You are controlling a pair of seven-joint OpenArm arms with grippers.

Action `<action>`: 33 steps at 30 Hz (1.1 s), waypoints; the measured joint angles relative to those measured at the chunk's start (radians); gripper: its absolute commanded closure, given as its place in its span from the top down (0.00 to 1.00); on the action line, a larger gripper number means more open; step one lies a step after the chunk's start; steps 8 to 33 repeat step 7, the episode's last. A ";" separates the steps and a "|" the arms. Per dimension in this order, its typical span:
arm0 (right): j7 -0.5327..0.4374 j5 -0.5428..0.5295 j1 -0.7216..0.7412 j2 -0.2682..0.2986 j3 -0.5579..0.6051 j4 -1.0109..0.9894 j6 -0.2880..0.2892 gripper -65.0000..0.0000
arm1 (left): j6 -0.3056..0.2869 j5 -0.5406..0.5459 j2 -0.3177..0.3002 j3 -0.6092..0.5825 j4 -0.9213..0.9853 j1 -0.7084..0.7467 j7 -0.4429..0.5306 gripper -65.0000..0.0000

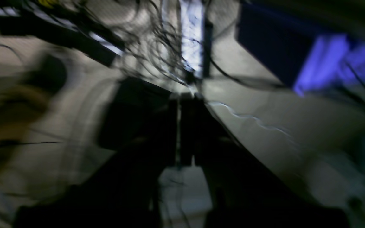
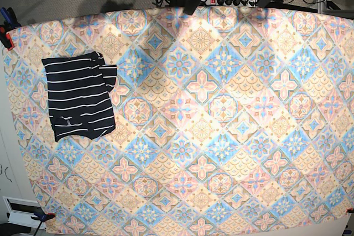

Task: Fold the T-shirt properly

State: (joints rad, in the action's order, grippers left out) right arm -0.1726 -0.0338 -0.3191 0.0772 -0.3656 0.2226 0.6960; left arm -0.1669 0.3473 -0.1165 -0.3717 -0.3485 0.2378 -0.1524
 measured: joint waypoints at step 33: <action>-0.011 -0.019 0.068 -0.023 -0.002 -0.006 -0.092 0.08 | 0.029 0.000 -0.012 -0.022 -0.059 -0.008 0.000 0.00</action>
